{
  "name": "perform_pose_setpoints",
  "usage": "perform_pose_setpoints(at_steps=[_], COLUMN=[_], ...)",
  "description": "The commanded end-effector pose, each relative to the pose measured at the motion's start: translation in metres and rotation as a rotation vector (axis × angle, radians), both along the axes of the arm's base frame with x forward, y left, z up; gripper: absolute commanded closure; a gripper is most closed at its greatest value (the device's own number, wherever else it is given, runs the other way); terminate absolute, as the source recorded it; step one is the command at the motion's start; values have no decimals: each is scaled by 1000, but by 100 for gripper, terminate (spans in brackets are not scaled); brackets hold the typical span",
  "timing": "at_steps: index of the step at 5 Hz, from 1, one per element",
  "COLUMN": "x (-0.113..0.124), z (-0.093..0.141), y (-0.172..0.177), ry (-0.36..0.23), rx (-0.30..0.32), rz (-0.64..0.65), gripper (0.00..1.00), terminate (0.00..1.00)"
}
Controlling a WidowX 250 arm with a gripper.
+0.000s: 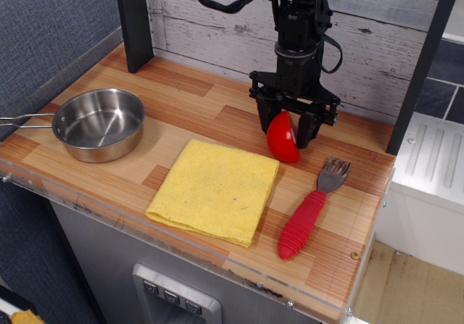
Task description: Put the tomato in the silver pan.
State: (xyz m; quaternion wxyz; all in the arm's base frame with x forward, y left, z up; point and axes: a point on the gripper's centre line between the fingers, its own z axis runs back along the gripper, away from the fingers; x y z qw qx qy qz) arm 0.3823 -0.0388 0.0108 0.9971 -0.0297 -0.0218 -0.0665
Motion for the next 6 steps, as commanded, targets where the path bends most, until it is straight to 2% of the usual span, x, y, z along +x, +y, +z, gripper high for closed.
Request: perform_pose_setpoints(at_steps=[1, 2, 4, 5, 6], x=[2, 3, 15, 16, 5], z=[18, 24, 64, 84, 101], y=[2, 4, 19, 37, 72], ry=[-35, -46, -133, -169, -188], rx=[-17, -35, -104, -119, -62], rz=[2, -3, 32, 60, 80], gripper=[100, 100, 100, 100, 100], terminate=[0, 0, 0, 0, 0])
